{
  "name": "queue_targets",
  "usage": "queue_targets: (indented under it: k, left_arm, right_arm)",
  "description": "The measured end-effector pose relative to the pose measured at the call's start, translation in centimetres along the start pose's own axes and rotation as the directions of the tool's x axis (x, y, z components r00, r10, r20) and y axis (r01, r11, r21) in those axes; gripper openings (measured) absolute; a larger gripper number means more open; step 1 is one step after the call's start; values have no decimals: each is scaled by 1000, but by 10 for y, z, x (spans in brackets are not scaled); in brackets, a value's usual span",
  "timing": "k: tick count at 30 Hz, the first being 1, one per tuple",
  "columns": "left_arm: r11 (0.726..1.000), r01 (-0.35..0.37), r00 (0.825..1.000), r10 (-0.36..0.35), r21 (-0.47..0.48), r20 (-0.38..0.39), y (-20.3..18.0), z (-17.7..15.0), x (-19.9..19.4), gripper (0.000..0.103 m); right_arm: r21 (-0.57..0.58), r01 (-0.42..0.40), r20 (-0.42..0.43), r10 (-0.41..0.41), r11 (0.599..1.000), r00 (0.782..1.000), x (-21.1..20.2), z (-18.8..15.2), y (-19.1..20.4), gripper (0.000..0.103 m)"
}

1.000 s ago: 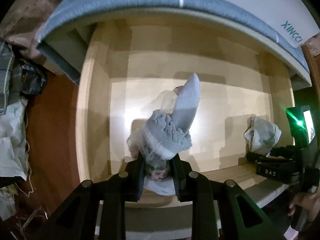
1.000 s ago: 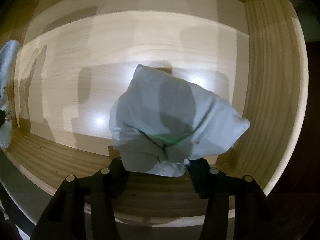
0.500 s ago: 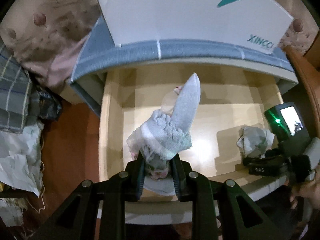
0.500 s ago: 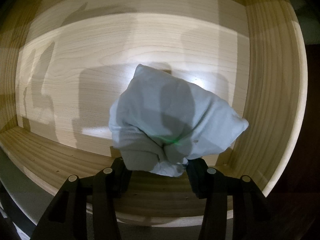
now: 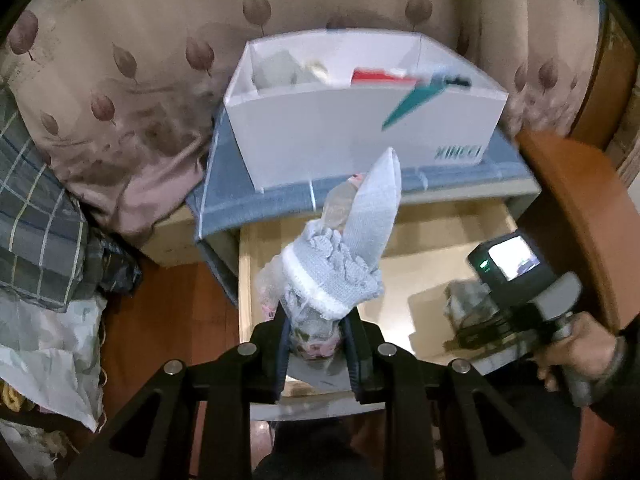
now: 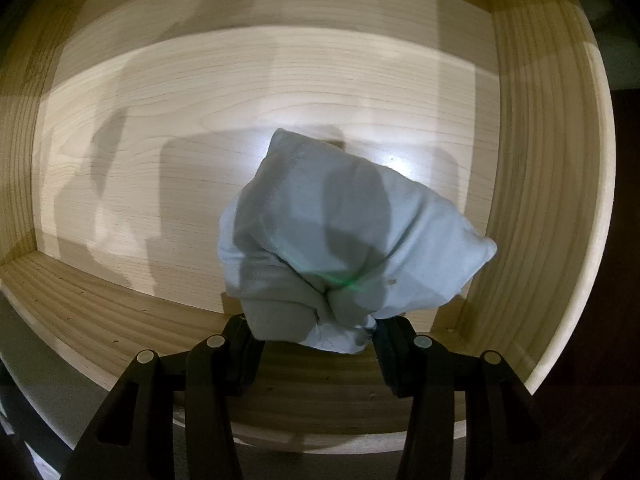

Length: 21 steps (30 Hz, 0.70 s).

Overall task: Take underwear out of drawer
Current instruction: 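Lower the pink-trimmed sock into the white box and open the left tool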

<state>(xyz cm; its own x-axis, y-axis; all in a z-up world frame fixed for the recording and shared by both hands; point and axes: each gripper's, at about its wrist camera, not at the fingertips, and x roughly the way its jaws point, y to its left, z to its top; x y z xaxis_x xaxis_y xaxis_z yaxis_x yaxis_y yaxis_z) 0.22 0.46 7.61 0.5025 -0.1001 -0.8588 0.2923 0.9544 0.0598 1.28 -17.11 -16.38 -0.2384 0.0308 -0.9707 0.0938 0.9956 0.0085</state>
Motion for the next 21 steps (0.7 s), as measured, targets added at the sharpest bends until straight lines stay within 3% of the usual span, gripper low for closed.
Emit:
queue_targets:
  k: [6, 10, 15, 21]
  left_arm:
    - [1000, 9, 992, -6, -27, 125, 15, 28, -49, 24]
    - [999, -16, 976, 25, -43, 216, 25, 62, -71, 24]
    - [999, -21, 965, 34, -50, 260, 32, 107, -68, 24]
    - [999, 24, 975, -12, -48, 223, 29, 158, -27, 24]
  right_arm:
    - [0, 0, 0, 0, 1000, 1000, 0, 0, 0, 45]
    - [0, 0, 0, 0, 1000, 1000, 0, 0, 0, 45]
    - [0, 3, 0, -3, 1000, 1000, -1, 0, 0, 45]
    - [4, 5, 1, -5, 1000, 1000, -1, 2, 1, 45]
